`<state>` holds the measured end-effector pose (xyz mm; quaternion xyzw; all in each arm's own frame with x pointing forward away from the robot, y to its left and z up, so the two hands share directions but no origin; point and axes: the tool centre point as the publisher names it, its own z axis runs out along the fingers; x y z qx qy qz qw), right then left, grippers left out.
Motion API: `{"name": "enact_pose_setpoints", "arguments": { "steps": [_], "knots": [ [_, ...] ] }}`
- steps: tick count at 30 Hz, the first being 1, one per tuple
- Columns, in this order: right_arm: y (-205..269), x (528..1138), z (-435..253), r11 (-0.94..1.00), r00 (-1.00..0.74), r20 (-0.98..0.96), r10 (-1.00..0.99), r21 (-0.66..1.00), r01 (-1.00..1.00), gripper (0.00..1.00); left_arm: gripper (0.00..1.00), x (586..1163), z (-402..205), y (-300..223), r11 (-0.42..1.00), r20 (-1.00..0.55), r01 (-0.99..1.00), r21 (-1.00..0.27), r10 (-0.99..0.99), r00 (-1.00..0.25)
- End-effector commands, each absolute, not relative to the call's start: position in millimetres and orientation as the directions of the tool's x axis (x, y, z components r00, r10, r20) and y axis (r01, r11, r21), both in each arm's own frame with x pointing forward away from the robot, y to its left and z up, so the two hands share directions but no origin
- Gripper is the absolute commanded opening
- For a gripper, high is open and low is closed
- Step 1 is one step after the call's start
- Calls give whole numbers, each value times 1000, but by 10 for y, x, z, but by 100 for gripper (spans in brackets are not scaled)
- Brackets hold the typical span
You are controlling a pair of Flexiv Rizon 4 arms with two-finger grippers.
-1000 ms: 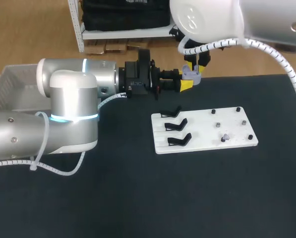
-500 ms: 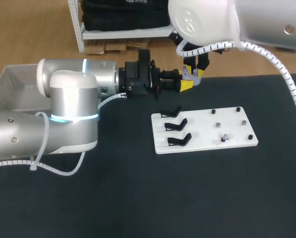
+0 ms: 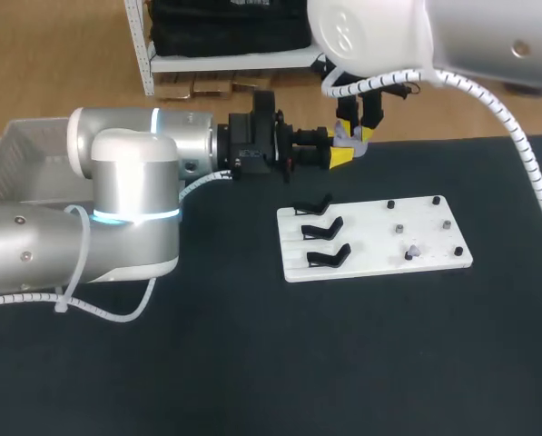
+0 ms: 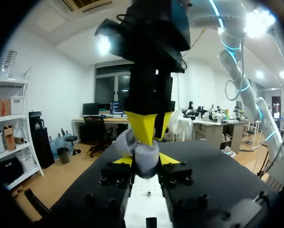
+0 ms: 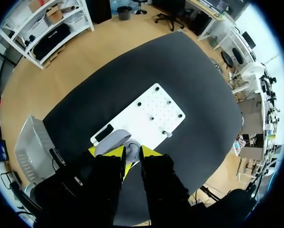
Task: Pick up each earbud case from the left stands, insert the matching earbuds, close the lid, and place the case in the box.
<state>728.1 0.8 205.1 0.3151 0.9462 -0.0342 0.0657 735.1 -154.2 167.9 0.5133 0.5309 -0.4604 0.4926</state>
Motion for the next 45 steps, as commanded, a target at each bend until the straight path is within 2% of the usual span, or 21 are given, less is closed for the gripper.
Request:
{"name": "enact_pose_setpoints", "arguments": {
  "steps": [1, 6, 12, 16, 19, 20, 30, 35, 45],
  "knots": [
    [19, 7295, 2050, 800, -795, -144, 590, -26, 599, 29, 0, 7357, 1689, -1547, 48, -996, 999, 17, 90, 13],
    [15, 7275, 2086, 800, -793, -148, 590, -23, 600, 36, 0, 7357, 1689, -1547, 48, -996, 999, 17, 90, 13],
    [-37, 7117, 2245, 816, -804, -159, 573, 30, 577, 39, 0, 7357, 1689, -1547, 48, -996, 999, 17, 90, 13],
    [-75, 6952, 2363, 853, -834, -177, 522, 117, 509, 50, 0, 7357, 1689, -1547, 48, -996, 999, 17, 90, 13],
    [-117, 6840, 2421, 874, -852, -205, 481, 187, 448, 98, 0, 7357, 1689, -1547, 48, -996, 999, 17, 90, 13],
    [-137, 6809, 2431, 880, -856, -220, 468, 206, 428, 100, 0, 7357, 1689, -1547, 48, -996, 999, 17, 90, 13],
    [-361, 6519, 2440, 917, -865, -331, 378, 260, 301, 100, 0, 7357, 1689, -1547, 48, -996, 999, 17, 90, 13],
    [-506, 6357, 2350, 914, -853, -346, 391, 259, 313, 100, 0, 7357, 1689, -1547, 48, -996, 999, 17, 90, 13],
    [-506, 6357, 2350, 914, -853, -346, 391, 259, 313, 100, 0, 7357, 1689, -1547, 48, -996, 999, 17, 90, 13]
  ]
}}
